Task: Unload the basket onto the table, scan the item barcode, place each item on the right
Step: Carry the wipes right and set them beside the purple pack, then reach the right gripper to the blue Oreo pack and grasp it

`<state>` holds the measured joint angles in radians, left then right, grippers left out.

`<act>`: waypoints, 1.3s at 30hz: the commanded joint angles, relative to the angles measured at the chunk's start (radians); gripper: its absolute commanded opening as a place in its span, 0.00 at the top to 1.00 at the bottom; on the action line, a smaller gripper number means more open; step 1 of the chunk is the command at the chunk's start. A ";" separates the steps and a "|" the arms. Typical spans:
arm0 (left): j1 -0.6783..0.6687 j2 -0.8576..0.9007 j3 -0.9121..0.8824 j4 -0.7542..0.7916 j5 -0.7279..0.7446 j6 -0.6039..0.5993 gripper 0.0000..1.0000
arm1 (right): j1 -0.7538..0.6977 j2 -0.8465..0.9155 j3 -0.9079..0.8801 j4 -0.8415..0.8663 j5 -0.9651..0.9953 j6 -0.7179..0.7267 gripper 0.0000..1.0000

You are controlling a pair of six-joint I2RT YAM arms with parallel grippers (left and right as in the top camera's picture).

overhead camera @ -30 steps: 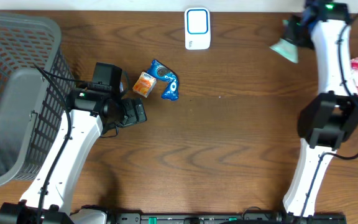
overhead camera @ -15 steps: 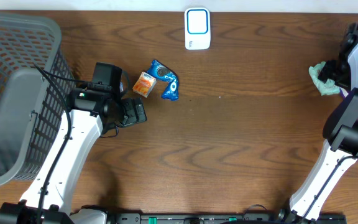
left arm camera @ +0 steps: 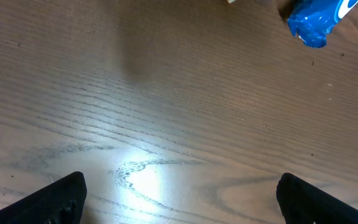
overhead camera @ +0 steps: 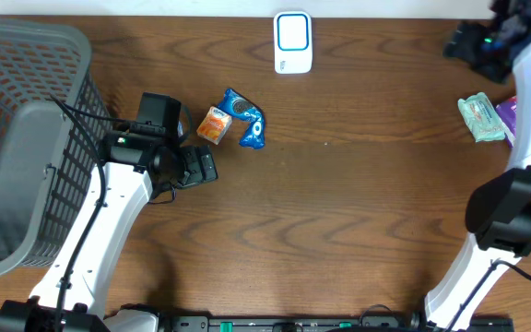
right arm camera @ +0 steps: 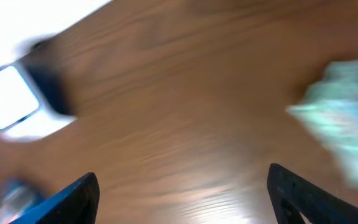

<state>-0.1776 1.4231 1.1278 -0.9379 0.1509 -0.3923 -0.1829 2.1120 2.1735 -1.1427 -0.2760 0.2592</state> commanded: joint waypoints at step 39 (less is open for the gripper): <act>0.002 0.002 -0.007 -0.003 -0.006 0.005 0.02 | 0.821 0.108 -0.686 0.881 0.233 0.337 0.31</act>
<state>-0.1776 1.4231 1.1278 -0.9375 0.1509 -0.3923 0.6285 2.1674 1.4952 -0.2893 -0.0105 0.5991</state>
